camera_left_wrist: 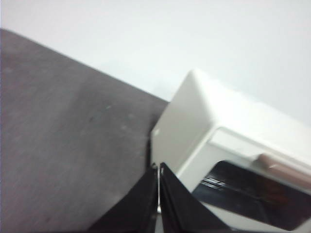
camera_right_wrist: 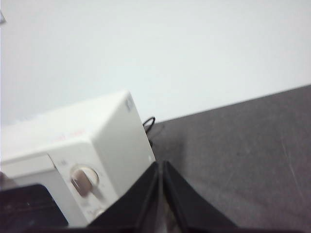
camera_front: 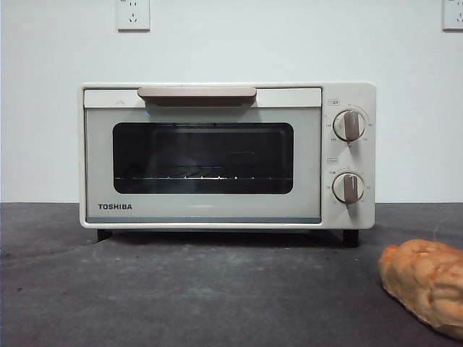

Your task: The left arm flap open the oven, the right arm pick bread and place it into oven, the left arm flap close the oven

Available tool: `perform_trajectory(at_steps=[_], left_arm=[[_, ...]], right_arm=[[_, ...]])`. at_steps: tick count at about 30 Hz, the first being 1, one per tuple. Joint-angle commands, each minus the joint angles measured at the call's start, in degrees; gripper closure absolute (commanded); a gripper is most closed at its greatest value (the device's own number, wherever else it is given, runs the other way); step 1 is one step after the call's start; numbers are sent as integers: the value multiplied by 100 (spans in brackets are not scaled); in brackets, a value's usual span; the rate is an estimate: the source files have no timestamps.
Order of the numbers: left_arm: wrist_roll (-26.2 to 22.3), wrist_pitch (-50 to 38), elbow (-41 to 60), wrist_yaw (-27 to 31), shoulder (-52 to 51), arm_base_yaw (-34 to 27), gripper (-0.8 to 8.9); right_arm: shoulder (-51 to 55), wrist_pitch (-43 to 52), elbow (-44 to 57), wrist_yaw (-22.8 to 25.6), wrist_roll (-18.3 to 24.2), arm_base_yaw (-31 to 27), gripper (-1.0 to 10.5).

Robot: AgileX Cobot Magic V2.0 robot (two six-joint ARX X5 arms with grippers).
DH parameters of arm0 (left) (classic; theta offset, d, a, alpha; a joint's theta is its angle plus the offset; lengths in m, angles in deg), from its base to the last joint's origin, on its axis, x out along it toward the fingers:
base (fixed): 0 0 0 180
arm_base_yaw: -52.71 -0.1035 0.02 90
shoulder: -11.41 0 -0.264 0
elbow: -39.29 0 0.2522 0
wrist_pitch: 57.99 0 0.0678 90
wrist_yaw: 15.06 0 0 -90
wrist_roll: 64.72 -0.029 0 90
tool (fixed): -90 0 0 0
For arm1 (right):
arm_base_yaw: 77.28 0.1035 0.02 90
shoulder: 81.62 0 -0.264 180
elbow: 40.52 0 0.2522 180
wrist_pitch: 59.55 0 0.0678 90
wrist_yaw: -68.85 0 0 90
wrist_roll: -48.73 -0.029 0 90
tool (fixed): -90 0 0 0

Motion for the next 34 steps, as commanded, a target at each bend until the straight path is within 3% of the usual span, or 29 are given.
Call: perform_trajectory(at_steps=[1, 14, 20, 32, 34], left_arm=[[-358, 157, -481, -227, 332, -9, 802], [-1670, 1751, -2151, -1574, 2035, -9, 802], [-2105, 2424, -2437, -2133, 2420, 24, 802], [-2210, 2610, -2439, -2138, 2422, 66, 802], [-2210, 2610, -2439, -2138, 2422, 66, 802]], right_arm=[[-260, -197, -417, -92, 122, -13, 937], [-2393, -2514, -2581, -1204, 1432, -7, 936], [-3154, -3654, -3248, -1443, 1893, 55, 937], [-3399, -3939, -3364, -1453, 1928, 269, 923], [-3399, -3939, -3364, -1453, 1897, 269, 770]])
